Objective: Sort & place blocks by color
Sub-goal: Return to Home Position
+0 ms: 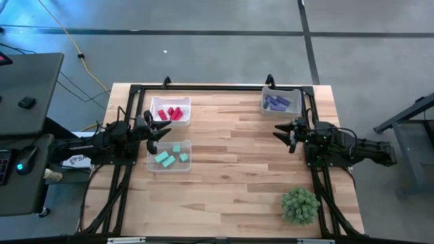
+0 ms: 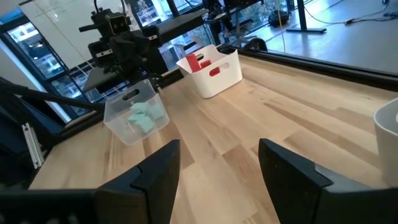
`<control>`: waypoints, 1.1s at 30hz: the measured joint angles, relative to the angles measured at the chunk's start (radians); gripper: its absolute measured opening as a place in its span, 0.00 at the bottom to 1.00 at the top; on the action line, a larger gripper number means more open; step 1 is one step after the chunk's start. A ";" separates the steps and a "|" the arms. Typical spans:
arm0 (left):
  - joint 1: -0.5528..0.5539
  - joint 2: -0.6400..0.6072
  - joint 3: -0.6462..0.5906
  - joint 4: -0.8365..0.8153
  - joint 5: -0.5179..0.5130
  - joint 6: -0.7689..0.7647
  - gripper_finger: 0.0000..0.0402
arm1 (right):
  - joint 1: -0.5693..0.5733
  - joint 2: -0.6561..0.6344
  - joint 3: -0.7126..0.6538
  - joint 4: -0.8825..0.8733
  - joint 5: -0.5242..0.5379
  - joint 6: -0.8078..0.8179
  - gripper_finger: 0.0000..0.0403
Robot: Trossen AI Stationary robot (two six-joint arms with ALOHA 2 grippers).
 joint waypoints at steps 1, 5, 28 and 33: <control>0.000 0.000 0.000 0.000 0.000 0.000 0.19 | 0.000 0.000 0.000 0.000 0.000 -0.003 0.51; 0.000 0.000 0.000 0.000 0.000 0.000 0.19 | 0.000 0.000 0.000 0.000 0.000 -0.017 0.51; 0.000 0.000 0.000 0.000 0.000 0.000 0.19 | 0.000 0.000 0.000 0.000 0.001 -0.017 0.51; 0.000 0.000 0.000 0.000 0.000 0.000 0.19 | 0.000 0.000 0.000 0.000 0.001 -0.017 0.51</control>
